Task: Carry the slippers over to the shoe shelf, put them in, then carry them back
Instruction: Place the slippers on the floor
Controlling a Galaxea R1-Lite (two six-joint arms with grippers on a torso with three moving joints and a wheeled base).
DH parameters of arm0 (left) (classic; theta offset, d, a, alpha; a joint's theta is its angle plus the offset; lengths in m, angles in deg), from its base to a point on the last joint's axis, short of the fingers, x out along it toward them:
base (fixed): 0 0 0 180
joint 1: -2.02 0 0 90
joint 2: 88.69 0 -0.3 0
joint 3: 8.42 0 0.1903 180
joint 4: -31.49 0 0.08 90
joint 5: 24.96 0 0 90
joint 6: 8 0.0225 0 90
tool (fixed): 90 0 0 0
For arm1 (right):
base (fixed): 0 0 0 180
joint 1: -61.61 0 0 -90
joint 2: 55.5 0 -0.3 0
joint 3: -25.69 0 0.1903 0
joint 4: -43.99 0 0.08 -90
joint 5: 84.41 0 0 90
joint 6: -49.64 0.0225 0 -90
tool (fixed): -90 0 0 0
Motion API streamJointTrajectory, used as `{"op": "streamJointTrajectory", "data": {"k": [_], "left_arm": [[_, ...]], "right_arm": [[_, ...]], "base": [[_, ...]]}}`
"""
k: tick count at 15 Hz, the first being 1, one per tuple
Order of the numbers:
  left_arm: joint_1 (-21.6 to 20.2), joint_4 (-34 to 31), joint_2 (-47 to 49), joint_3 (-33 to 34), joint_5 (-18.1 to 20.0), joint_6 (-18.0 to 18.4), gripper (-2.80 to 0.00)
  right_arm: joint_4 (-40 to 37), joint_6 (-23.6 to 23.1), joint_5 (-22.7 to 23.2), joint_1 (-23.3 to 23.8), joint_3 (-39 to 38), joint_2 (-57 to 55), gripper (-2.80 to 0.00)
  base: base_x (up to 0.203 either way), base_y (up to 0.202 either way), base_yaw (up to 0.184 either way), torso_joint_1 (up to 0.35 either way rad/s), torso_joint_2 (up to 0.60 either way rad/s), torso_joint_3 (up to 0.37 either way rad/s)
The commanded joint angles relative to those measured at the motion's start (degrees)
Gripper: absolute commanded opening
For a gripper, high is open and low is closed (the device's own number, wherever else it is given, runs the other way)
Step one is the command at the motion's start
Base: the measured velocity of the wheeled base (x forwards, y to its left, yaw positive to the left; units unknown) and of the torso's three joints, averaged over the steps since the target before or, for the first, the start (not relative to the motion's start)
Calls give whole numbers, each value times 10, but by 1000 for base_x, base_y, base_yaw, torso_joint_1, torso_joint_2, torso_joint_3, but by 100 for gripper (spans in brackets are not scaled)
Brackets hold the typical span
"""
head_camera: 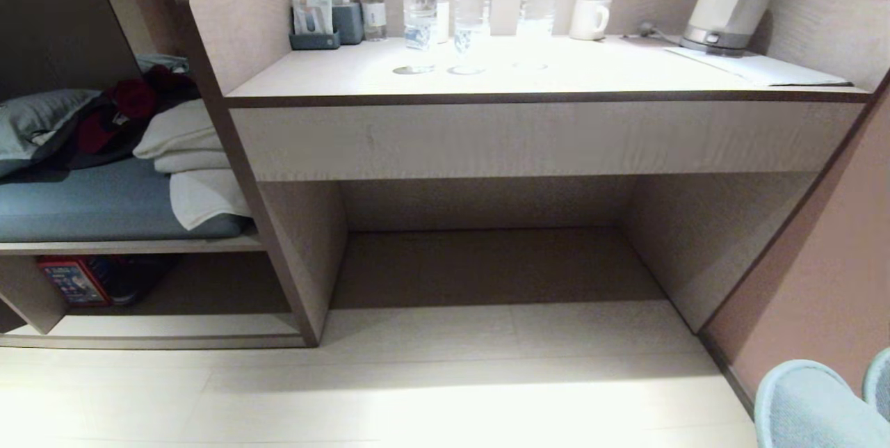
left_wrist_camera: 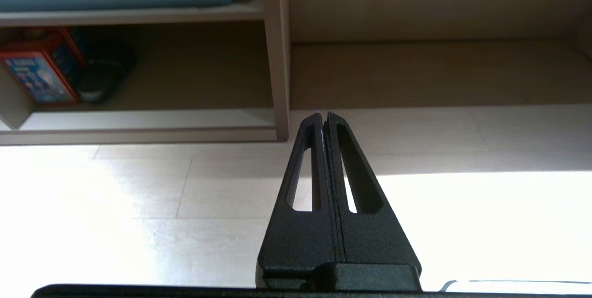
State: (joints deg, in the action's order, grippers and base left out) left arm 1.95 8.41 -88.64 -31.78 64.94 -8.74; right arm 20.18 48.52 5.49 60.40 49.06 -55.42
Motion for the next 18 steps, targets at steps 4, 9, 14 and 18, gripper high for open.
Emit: {"op": "streamJointTrajectory", "data": {"k": [4, 9, 14, 18], "left_arm": [[0, 1, 0, 0, 0, 0, -280], [0, 0, 0, 0, -1, 0, -280], [0, 1, 0, 0, 0, 0, -280], [0, 1, 0, 0, 0, 0, -280]], "right_arm": [[0, 0, 0, 0, -1, 0, -280], [0, 0, 0, 0, -1, 0, -280], [0, 0, 0, 0, -1, -1, -280], [0, 0, 0, 0, -1, -1, -280]], "base": [[0, 0, 0, 2, 6, -197], [0, 0, 0, 2, 2, -199], [0, 0, 0, 7, 2, -197], [0, 0, 0, 4, 2, -200]]}}
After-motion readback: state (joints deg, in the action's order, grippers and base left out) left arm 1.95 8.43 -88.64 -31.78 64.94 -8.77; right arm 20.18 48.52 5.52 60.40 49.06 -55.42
